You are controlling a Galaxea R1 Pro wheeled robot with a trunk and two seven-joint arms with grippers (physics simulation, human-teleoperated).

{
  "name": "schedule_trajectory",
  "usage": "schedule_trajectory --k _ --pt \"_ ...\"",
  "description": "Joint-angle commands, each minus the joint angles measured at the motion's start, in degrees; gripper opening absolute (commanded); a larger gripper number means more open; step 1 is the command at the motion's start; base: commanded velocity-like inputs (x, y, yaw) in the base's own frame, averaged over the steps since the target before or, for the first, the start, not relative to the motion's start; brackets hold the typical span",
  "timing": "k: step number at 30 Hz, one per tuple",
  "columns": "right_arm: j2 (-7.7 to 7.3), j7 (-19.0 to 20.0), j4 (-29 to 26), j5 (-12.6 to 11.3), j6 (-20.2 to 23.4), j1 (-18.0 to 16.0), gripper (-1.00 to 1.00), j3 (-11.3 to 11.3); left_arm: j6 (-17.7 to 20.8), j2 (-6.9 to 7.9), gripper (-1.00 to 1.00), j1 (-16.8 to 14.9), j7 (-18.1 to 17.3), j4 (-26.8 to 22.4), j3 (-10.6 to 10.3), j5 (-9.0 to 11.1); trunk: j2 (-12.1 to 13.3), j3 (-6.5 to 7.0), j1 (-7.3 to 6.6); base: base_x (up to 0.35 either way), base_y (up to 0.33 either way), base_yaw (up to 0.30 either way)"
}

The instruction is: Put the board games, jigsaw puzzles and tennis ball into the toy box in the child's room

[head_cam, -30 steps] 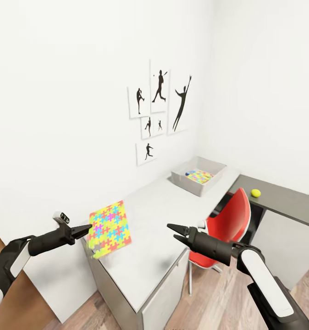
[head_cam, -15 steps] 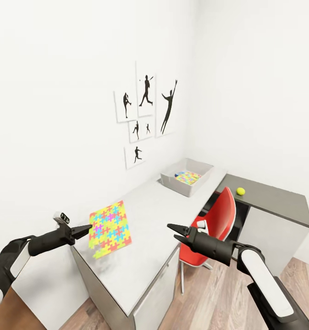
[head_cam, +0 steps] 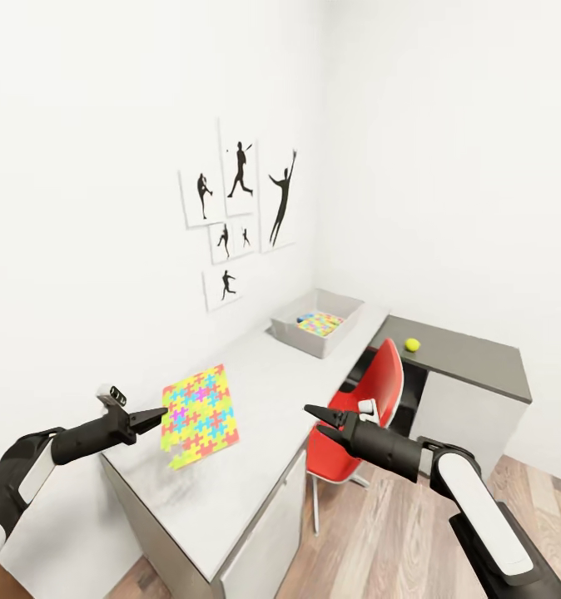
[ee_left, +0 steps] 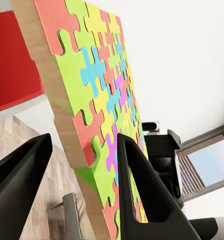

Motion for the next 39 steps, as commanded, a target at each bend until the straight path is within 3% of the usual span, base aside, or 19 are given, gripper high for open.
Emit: schedule_trajectory --k 1,7,16,39 --pt "-0.02 0.5 0.0 0.4 0.1 -0.1 1.0 0.0 0.6 0.02 -1.0 0.0 -0.2 0.0 0.0 0.1 -0.1 -0.01 0.01 0.0 -0.259 -0.209" --pt "-0.03 0.5 0.0 0.4 0.1 -0.1 1.0 0.0 0.7 0.02 -1.0 0.0 -0.2 0.0 -0.1 0.1 -0.1 0.4 0.01 0.0 -0.148 -0.209" --pt "-0.06 0.5 0.0 0.4 0.1 -0.1 1.0 -0.1 1.0 0.04 -1.0 0.0 -0.1 0.0 0.1 0.0 3.5 2.26 -1.97 0.0 -0.006 -0.121" --pt "-0.45 0.5 0.2 0.4 0.1 -0.1 1.0 -0.3 0.6 -0.05 -1.0 -0.1 0.2 0.0 0.0 -0.1 12.4 4.69 -6.8 0.0 0.0 -0.19"
